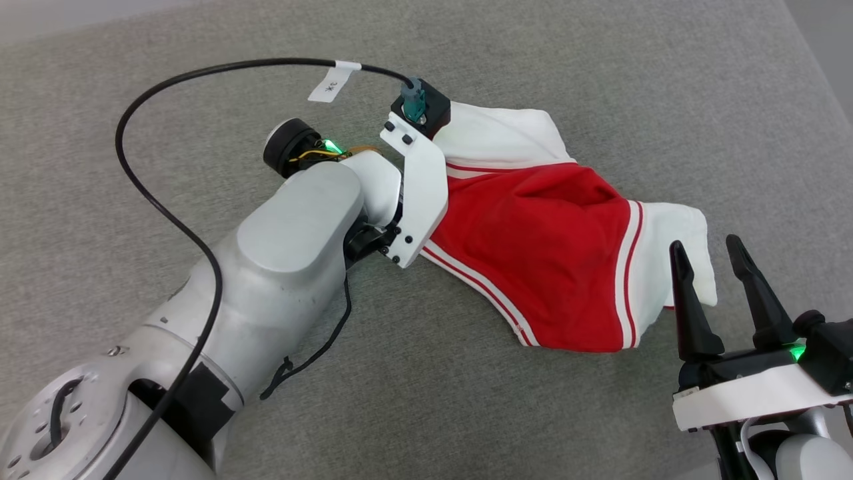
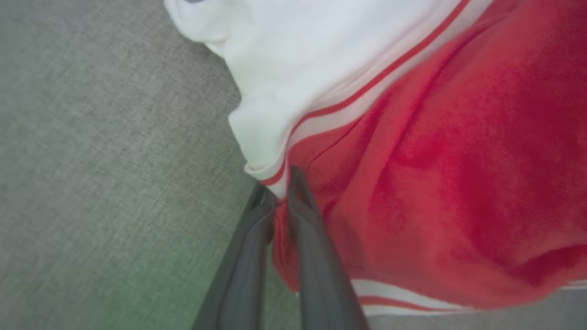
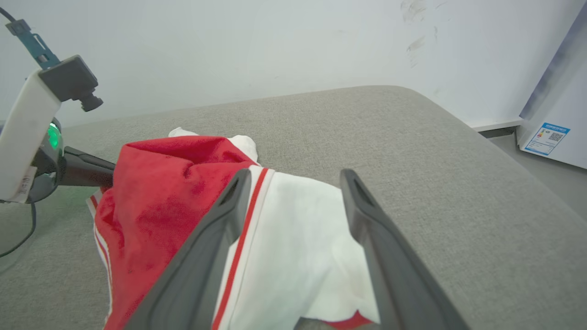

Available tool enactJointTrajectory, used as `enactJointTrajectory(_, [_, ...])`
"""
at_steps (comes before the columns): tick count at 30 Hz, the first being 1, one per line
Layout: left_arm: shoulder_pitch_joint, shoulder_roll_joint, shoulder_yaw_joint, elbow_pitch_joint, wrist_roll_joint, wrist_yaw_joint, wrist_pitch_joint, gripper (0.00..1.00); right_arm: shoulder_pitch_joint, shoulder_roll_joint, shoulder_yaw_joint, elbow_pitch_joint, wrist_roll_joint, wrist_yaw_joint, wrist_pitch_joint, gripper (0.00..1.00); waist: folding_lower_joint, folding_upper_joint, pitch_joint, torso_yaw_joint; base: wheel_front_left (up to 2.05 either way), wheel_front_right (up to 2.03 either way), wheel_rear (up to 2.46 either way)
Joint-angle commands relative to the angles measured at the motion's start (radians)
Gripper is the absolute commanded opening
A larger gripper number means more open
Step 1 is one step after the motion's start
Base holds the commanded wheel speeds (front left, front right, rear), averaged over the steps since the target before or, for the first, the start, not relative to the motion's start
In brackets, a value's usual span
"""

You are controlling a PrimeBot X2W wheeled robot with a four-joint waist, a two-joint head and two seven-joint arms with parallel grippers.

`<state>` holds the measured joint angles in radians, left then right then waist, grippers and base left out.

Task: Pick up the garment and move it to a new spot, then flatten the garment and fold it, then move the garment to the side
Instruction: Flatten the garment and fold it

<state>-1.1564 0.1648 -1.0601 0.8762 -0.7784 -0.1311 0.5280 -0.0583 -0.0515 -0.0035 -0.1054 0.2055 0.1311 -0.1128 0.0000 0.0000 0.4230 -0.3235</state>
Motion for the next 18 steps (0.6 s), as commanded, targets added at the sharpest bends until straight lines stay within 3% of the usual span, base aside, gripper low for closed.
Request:
enactJointTrajectory(1, [0.022,0.006,-0.014,0.001,0.002,0.001,-0.026,0.0,-0.009,0.002,-0.005,-0.004,-0.004,-0.001,0.007,1.0,0.0,0.0,-0.018,0.021,0.0,0.0,0.0])
enactJointTrajectory(11, [0.006,0.102,0.014,-0.148,0.026,0.018,-0.286,0.0,0.018,0.002,-0.042,-0.039,-0.033,-0.001,0.052,1.0,0.0,0.0,-0.114,0.169,0.0,0.0,0.0])
enactJointTrajectory(15, [0.083,0.176,0.029,-0.269,0.017,0.063,-0.324,0.0,0.038,0.002,-0.059,-0.05,-0.032,-0.001,0.069,1.0,0.0,0.0,-0.162,0.226,0.0,0.0,0.0])
enactJointTrajectory(18, [0.186,0.254,0.047,-0.389,-0.001,0.124,-0.342,0.0,0.055,0.002,-0.065,-0.056,-0.029,-0.001,0.083,1.0,0.0,0.0,-0.192,0.258,0.0,0.0,0.0])
